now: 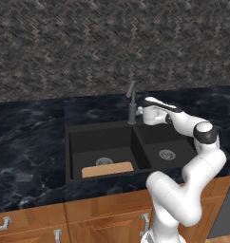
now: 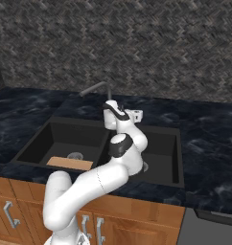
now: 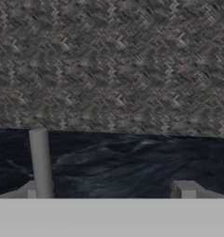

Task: Turn on the sink faucet with hot water and rinse the cutting board for ten seconds, then turn off the faucet. Push the cutting board to reach the water if necessary.

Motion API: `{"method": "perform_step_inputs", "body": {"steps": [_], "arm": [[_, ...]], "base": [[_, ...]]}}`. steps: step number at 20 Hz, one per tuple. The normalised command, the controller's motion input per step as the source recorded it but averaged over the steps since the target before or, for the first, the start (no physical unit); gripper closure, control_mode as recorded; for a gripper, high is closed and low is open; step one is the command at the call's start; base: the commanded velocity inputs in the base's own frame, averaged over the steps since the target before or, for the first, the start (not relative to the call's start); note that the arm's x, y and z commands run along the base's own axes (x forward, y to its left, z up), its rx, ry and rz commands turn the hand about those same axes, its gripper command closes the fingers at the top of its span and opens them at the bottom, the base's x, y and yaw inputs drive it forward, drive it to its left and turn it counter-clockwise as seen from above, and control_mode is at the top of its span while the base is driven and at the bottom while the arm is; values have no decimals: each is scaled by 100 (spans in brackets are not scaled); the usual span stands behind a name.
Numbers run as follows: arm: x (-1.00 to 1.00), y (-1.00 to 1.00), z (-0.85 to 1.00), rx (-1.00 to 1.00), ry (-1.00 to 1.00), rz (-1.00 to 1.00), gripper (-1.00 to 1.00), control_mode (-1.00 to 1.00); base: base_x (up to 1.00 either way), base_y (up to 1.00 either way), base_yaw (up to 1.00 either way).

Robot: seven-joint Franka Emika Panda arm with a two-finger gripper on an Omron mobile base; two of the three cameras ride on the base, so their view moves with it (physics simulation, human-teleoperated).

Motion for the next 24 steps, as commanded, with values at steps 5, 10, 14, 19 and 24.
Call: {"method": "perform_step_inputs", "body": {"steps": [5,10,14,19,24], "arm": [[8,0,0,0,0,0,-100,-100],[5,0,0,0,0,0,-100,-100],[0,-3,0,0,0,0,-100,-100],[-3,-23,0,0,0,0,-100,-100],[-11,-35,0,0,0,0,-100,-100]], "base": [[0,0,0],[0,0,0],[0,0,0],[0,0,0],[0,0,0]]}}
